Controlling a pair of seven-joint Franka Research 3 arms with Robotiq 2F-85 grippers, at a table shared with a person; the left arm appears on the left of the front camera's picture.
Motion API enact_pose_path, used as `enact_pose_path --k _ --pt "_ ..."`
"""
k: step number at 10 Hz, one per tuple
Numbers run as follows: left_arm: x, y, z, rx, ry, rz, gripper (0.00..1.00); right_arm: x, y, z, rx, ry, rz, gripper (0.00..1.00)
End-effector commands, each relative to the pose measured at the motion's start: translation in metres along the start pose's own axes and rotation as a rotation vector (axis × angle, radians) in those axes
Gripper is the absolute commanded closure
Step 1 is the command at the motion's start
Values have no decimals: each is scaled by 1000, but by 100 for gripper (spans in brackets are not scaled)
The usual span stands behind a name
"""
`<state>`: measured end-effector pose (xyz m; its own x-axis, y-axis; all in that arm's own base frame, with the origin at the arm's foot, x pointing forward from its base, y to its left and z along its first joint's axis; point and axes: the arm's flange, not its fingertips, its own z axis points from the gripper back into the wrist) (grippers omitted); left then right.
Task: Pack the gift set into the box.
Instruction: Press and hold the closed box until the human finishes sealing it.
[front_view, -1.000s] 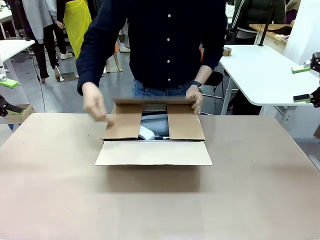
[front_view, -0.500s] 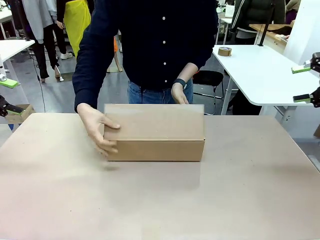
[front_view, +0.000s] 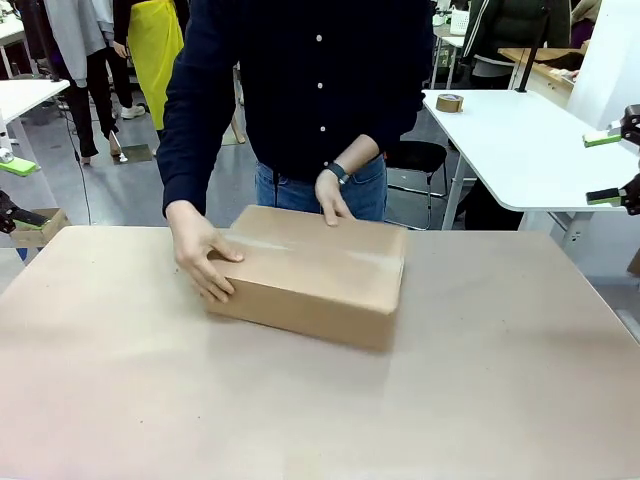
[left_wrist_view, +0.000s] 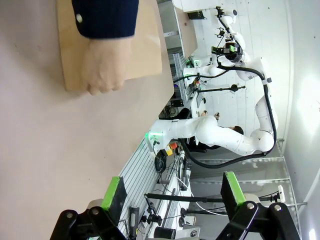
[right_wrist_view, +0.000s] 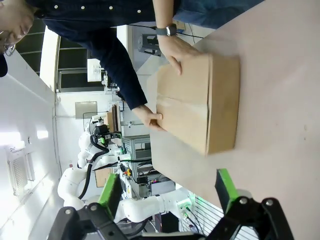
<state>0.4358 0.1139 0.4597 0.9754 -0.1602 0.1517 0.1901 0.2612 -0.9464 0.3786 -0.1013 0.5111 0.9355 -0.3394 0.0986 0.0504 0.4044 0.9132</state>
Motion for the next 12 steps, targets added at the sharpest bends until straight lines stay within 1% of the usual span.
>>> enact_pose_path --k 1,10,11,12 --pt "-3 0 0 6 0 -9 0 -2 1 0 2 3 -2 0" --pt "-3 0 0 6 0 -9 0 0 0 0 0 0 0 0" --pt "0 0 0 0 0 0 0 5 17 -33 -61 51 96 0" --pt "15 -15 -44 -36 101 -202 0 5 45 -85 -29 199 347 0"
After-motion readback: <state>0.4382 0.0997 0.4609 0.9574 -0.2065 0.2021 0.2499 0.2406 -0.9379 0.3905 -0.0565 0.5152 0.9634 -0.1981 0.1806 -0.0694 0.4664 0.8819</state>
